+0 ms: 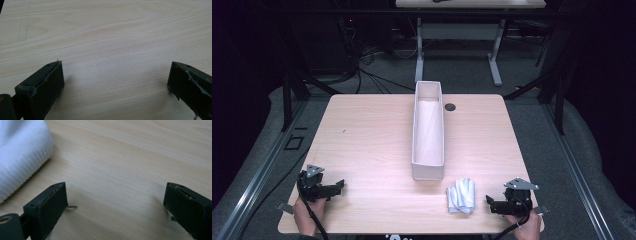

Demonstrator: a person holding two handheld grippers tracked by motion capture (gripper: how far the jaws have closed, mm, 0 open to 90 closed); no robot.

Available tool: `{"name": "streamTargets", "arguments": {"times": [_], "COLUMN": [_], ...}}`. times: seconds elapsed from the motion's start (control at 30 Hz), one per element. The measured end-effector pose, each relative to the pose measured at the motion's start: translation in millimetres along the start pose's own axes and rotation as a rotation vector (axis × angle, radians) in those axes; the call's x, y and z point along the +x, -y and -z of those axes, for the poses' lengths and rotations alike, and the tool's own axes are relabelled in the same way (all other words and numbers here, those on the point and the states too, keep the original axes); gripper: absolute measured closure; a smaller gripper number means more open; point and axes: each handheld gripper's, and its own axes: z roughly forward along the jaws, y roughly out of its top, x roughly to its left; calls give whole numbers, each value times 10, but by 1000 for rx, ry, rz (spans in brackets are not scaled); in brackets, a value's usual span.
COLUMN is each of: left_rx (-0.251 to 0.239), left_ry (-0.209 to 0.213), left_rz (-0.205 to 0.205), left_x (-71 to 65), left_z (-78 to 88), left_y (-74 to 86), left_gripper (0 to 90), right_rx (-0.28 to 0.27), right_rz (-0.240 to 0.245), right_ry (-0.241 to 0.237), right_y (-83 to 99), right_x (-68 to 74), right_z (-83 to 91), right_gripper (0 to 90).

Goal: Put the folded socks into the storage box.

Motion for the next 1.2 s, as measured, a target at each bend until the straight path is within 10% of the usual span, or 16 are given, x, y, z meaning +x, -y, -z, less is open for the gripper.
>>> {"name": "streamTargets", "arguments": {"times": [0.53,1.2], "left_rx": [-1,-1], "left_ry": [0,0], "left_rz": [0,0], "left_x": [-1,-2], "left_z": [0,1], "left_y": [1,1], "left_gripper": [6,6], "right_rx": [13,84], "right_rz": [0,50], "right_ry": [-61,-174], "right_y": [-282,-512], "right_x": [375,766], "right_z": [145,-82], "right_gripper": [29,86]}}
